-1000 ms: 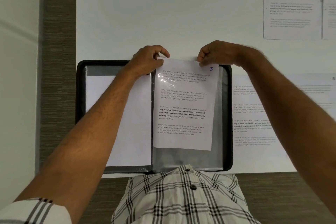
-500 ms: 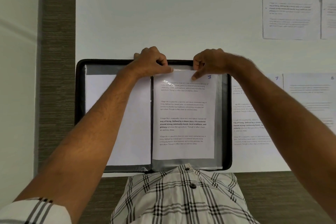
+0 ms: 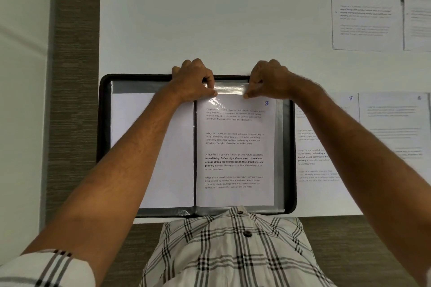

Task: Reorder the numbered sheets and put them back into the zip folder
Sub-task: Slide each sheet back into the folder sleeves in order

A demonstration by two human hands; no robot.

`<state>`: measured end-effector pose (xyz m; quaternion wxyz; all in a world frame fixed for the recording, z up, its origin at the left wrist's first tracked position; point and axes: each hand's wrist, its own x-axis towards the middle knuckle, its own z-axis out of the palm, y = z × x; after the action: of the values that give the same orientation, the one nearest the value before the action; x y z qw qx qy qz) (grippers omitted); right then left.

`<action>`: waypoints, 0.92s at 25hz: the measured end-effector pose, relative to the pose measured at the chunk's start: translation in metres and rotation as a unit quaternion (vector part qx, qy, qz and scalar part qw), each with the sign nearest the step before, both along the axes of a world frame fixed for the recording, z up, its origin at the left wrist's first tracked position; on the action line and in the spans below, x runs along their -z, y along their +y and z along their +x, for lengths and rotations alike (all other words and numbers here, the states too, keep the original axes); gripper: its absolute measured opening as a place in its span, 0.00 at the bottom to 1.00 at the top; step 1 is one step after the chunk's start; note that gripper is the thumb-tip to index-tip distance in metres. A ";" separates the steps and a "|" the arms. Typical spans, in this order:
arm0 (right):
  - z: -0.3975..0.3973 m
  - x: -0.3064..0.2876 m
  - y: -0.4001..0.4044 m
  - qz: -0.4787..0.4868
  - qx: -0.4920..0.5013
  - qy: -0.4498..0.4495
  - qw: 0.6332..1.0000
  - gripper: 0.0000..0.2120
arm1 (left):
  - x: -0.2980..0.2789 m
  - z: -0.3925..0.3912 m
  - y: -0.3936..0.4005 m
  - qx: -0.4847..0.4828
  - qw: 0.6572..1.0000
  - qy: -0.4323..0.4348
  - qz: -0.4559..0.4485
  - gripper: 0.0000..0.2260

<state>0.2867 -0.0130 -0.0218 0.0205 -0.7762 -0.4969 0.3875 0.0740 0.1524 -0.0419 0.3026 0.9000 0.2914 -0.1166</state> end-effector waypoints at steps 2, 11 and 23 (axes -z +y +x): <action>-0.008 0.001 -0.013 0.113 0.057 -0.004 0.992 0.14 | 0.005 -0.008 -0.010 -0.022 0.998 -0.026 0.052 0.15; -0.071 0.001 -0.097 0.181 0.407 0.167 0.879 0.32 | 0.019 -0.088 -0.111 -0.144 0.977 -0.125 0.101 0.24; -0.148 -0.047 -0.102 0.077 0.390 0.520 0.756 0.20 | -0.030 -0.140 -0.121 -0.289 0.894 -0.134 -0.315 0.16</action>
<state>0.1390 -0.1151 0.0248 0.4849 -0.5772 -0.0923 0.6506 -0.0664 0.0312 -0.0117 0.6265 0.6410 0.4432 0.0125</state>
